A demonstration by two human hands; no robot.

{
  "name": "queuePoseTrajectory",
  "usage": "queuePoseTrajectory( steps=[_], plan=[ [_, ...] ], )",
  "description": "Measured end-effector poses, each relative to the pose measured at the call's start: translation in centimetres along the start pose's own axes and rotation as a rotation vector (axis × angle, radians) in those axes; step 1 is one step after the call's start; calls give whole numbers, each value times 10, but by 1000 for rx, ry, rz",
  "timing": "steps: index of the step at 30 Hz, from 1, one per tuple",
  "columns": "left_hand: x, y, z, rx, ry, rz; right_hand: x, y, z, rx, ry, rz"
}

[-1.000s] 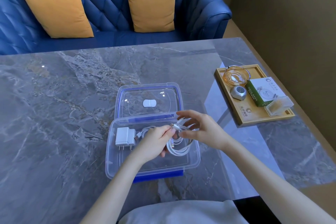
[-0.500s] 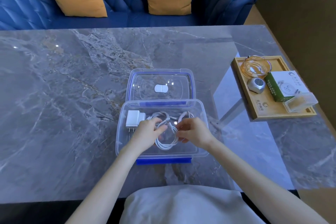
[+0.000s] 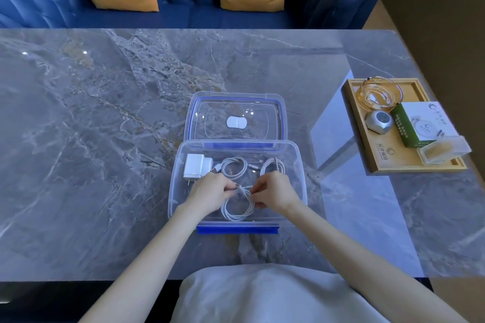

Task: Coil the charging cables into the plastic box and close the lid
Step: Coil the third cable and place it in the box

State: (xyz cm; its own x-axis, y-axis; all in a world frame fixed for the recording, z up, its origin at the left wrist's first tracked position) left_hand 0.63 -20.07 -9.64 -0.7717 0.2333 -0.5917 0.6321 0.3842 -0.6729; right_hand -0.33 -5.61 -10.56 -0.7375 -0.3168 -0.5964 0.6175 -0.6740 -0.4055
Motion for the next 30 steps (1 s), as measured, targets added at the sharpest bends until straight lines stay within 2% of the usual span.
queuePoseTrajectory(
  steps=[6,12,18,21,26,28,30],
  plan=[
    [9,7,1,-5,31,12,6,12,-1,-98,31,-2],
    [8,4,7,-85,-4,-89,8,14,-2,-122,28,1],
    [5,0,10,-64,-41,-52,8,9,-2,-145,45,103],
    [0,-8,6,-89,4,-17,2,-4,5,-53,46,175],
    [-13,-58,-2,-156,126,-226,-12,-46,34,36,-42,239],
    [-15,-82,-4,-47,193,-384,-16,-70,44,-66,-119,146],
    [-14,-104,-5,121,254,-545,-15,-94,51,-301,-203,-32]
  ],
)
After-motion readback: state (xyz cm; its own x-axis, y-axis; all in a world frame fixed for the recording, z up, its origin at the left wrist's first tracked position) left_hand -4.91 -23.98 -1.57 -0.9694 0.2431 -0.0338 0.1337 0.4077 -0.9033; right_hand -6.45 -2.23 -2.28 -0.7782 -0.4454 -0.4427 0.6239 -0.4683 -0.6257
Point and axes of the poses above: each hand's wrist, its own x-axis towards the middle knuckle, its own y-axis out of the palm, z = x × y, the point moved 5 cm from there along x, towards the middle knuckle, and after that the axes turned 11 degrees about z, right-handed, at the moved point
